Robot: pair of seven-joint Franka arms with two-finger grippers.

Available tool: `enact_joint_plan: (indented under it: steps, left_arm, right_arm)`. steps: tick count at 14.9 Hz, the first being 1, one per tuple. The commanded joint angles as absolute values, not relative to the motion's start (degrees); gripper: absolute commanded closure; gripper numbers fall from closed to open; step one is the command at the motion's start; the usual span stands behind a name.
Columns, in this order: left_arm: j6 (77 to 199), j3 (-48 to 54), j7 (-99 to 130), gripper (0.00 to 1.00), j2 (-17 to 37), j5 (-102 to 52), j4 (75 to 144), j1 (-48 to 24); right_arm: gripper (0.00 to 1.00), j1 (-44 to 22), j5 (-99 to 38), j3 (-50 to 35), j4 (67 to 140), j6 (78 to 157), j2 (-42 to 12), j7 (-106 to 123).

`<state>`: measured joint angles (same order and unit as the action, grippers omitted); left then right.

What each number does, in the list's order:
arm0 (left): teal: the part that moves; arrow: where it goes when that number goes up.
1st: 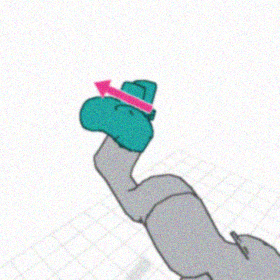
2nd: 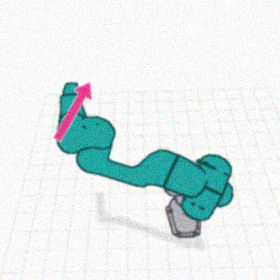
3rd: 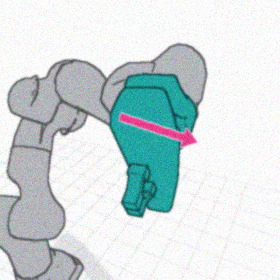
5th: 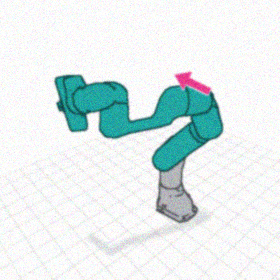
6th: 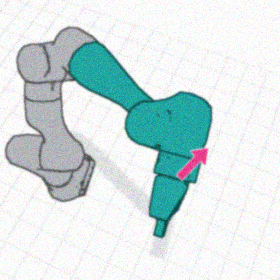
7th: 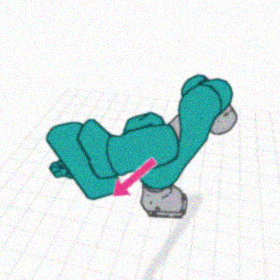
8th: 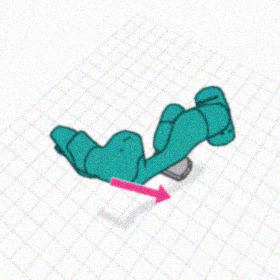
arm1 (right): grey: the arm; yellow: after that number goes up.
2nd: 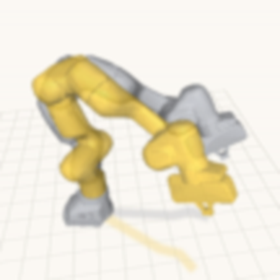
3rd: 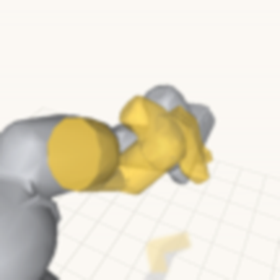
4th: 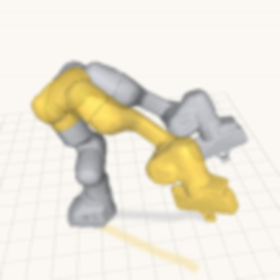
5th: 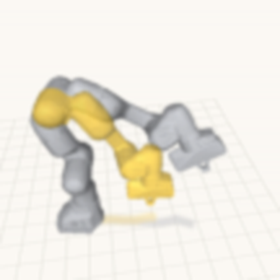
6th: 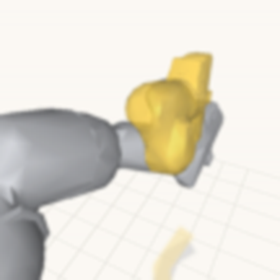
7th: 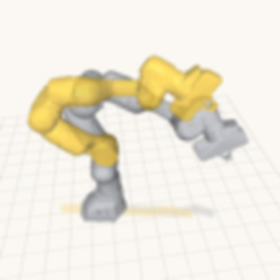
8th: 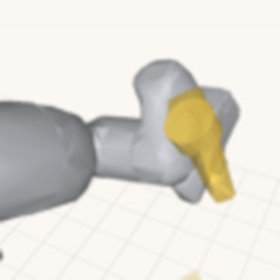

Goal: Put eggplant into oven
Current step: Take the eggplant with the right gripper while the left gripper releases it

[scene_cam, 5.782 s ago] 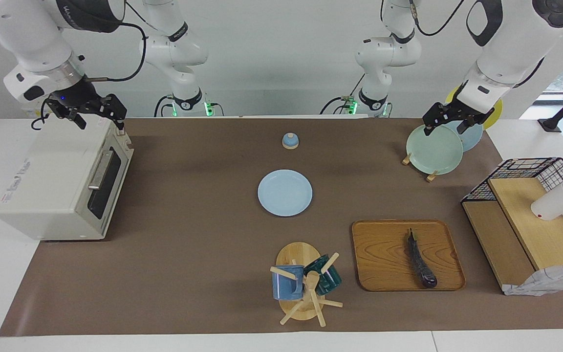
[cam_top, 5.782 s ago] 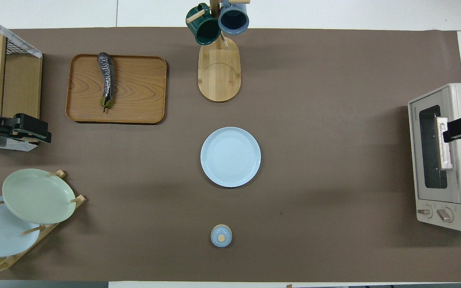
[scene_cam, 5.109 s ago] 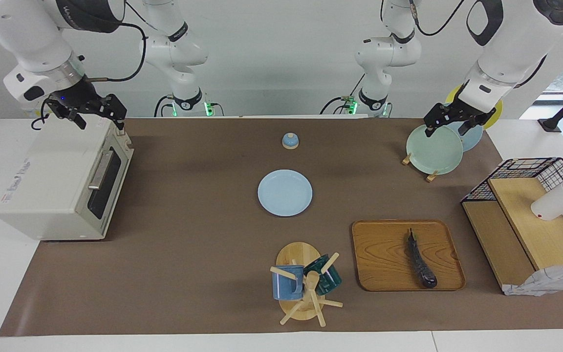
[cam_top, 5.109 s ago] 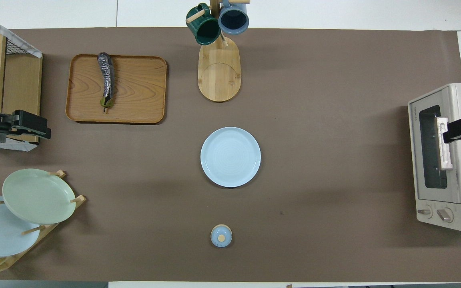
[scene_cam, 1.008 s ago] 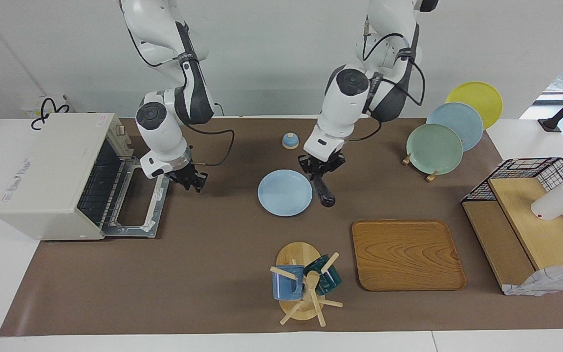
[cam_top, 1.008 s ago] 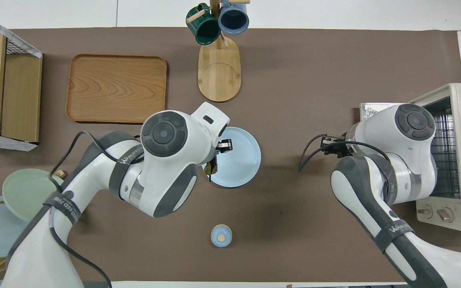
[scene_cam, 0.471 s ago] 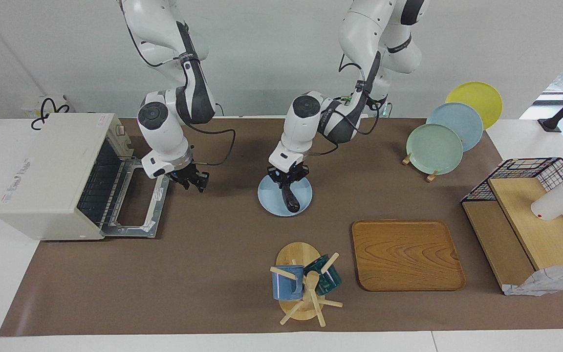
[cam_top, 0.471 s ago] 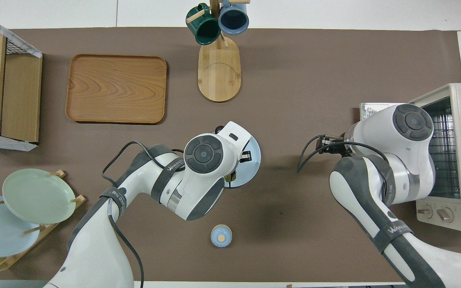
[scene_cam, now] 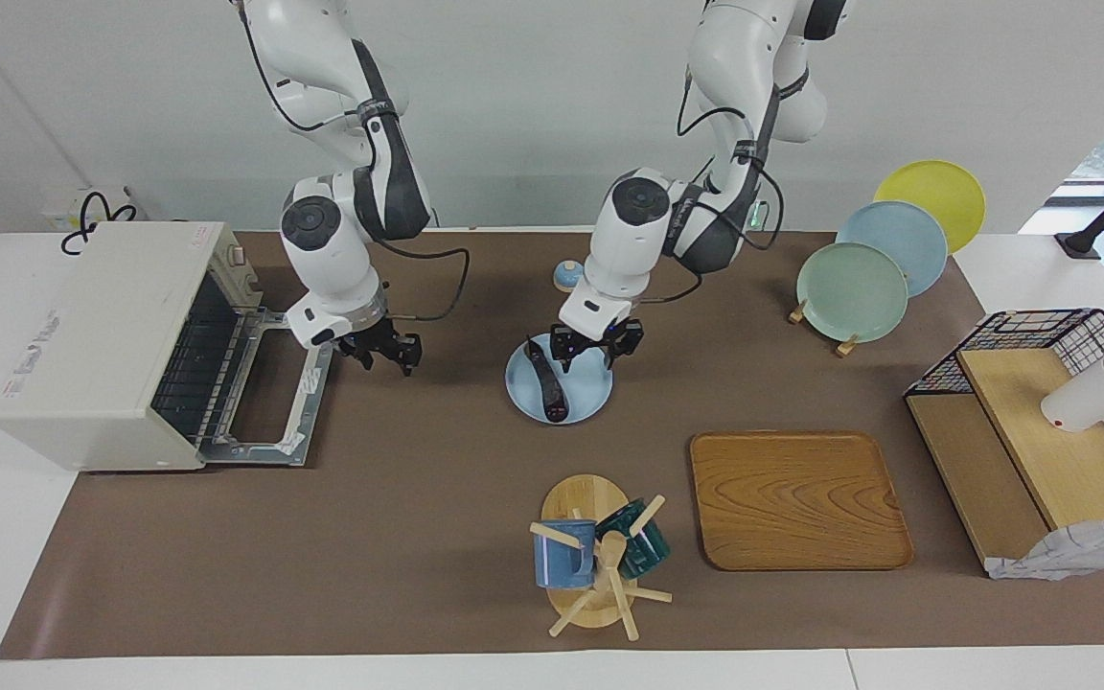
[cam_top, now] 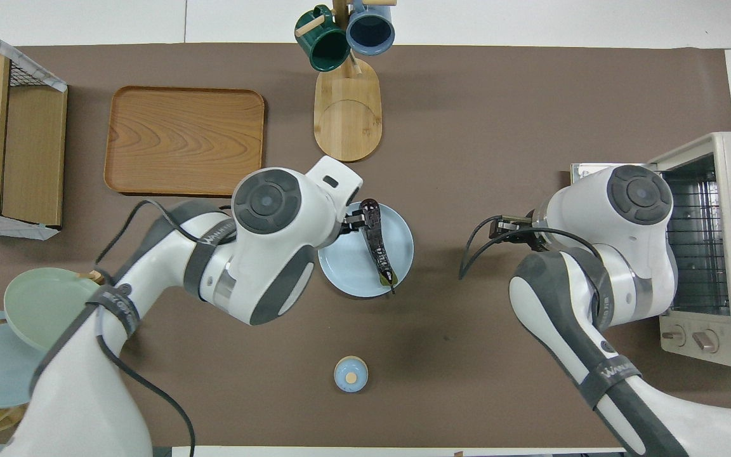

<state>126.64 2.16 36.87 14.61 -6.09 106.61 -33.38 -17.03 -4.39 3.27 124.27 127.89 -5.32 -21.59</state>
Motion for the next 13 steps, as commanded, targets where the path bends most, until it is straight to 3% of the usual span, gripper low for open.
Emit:
enact_joint_plan:
  steps: [1, 3, 5, 9, 11, 13]
  left_arm:
    - [119.46, 2.46, 31.93, 0.0, 12.31, -6.5, 103.29, -27.44]
    - [114.55, 2.46, 27.27, 0.0, 11.87, -6.68, 99.95, -23.05]
    - [110.68, 2.37, 22.09, 0.0, 11.78, -6.68, 97.22, -18.57]
    - [103.63, 2.29, 8.64, 0.0, 10.29, -6.33, 94.22, -8.81]
    - [101.79, 2.2, 4.24, 0.0, 9.06, -6.24, 94.22, -5.11]
    - [100.29, 2.2, 2.81, 0.0, 7.39, -5.11, 94.22, -3.26]
  right_arm:
    - [0.3, -22.13, -4.57, 3.34, 119.37, 126.3, -7.29, -21.35]
    - [0.31, -26.08, -4.57, 3.25, 114.64, 125.43, -8.87, -25.11]
    - [0.42, -31.97, -3.7, 3.43, 107.27, 120.35, -11.5, -31.17]
    - [0.46, -43.12, -1.24, 3.25, 88.02, 116.01, -25.01, -44.61]
    - [0.5, -47.62, 1.57, 3.25, 85.87, 120.46, -30.31, -51.04]
    - [0.5, -47.81, 1.76, 3.25, 88.58, 125.5, -30.32, -51.77]
